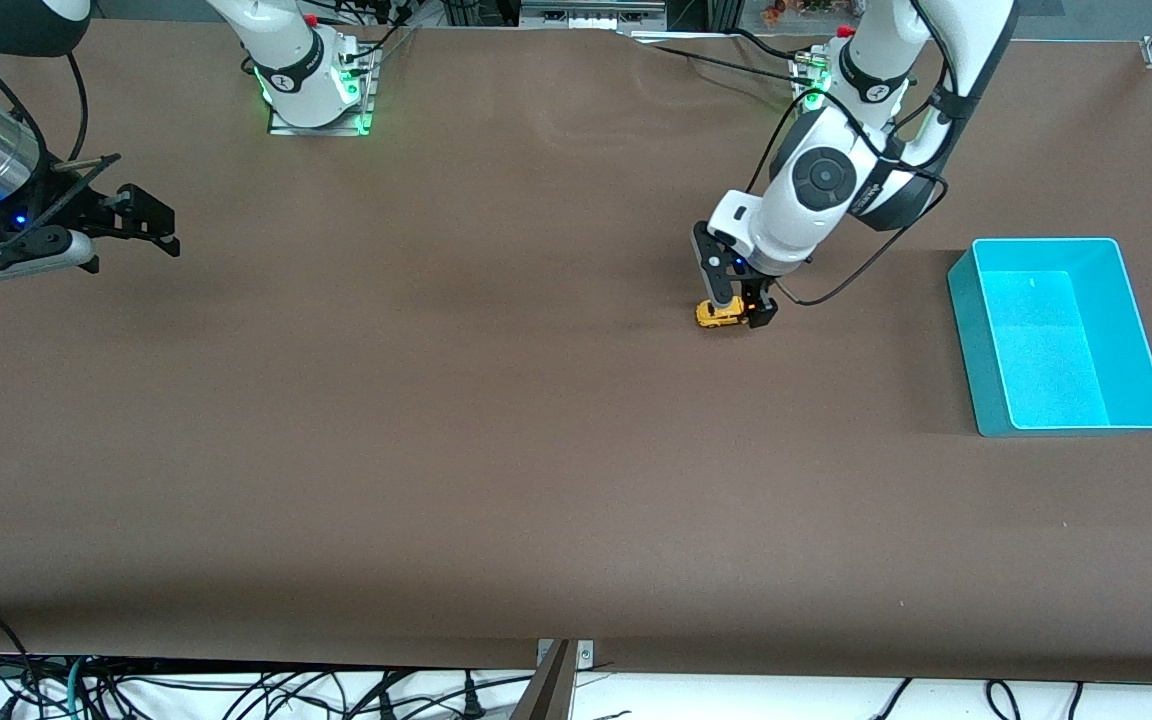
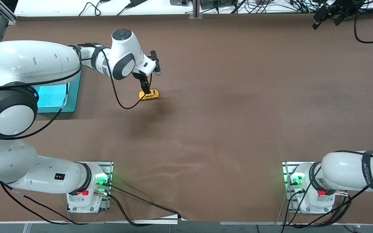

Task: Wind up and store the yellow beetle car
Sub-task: 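Lower the left gripper onto the yellow car and grasp it, then carry the car with the left gripper into the cyan box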

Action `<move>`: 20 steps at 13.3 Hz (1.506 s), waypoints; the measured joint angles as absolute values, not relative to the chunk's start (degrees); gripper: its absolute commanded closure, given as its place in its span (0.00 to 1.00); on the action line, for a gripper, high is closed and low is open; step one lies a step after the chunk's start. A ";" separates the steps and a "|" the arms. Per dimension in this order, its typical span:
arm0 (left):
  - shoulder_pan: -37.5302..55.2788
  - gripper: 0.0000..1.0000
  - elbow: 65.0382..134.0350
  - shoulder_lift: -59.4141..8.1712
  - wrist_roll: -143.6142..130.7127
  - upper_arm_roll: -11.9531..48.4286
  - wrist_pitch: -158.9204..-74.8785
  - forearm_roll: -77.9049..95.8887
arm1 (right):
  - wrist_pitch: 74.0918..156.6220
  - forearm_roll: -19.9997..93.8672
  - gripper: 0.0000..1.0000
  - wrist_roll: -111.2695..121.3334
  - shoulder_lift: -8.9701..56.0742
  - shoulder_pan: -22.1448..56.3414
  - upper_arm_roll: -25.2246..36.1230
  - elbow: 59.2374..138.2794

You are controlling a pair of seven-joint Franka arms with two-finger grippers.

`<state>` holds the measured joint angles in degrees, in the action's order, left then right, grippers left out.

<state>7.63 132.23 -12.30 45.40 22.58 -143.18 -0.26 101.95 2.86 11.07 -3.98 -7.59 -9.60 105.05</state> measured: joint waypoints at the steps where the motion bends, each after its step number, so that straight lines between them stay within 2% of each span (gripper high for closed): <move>1: 8.05 0.00 132.48 -12.88 45.41 22.58 -144.62 -0.65 | 101.95 2.86 0.00 11.07 -3.96 -7.59 -9.55 104.96; 12: 8.57 0.00 132.77 -21.19 45.55 22.37 -151.03 -4.09 | 101.95 2.85 0.00 11.08 -3.78 -7.61 -9.43 104.84; 13: 8.57 0.03 132.82 -21.36 45.55 22.22 -151.03 -4.13 | 101.95 2.85 0.00 11.09 -3.76 -7.60 -9.43 104.84; 15: 8.57 0.27 133.11 -21.53 45.55 21.22 -151.03 -5.41 | 101.95 2.85 0.00 11.09 -3.64 -7.60 -9.43 104.84; 16: 8.55 0.52 133.28 -21.56 45.55 20.63 -151.03 -6.28 | 101.95 2.85 0.00 11.09 -3.58 -7.61 -9.43 104.83; 17: 8.54 0.82 133.41 -21.58 45.62 20.29 -151.03 -6.62 | 101.95 2.85 0.00 11.09 -3.53 -7.61 -9.43 104.83; 19: 8.43 1.00 133.67 -21.58 45.88 20.17 -151.03 -6.64 | 101.95 2.85 0.00 11.09 -3.47 -7.61 -9.42 104.83; 20: 8.29 1.00 133.68 -21.54 46.00 20.17 -151.03 -6.64 | 101.94 2.85 0.00 11.09 -3.47 -7.61 -9.42 104.83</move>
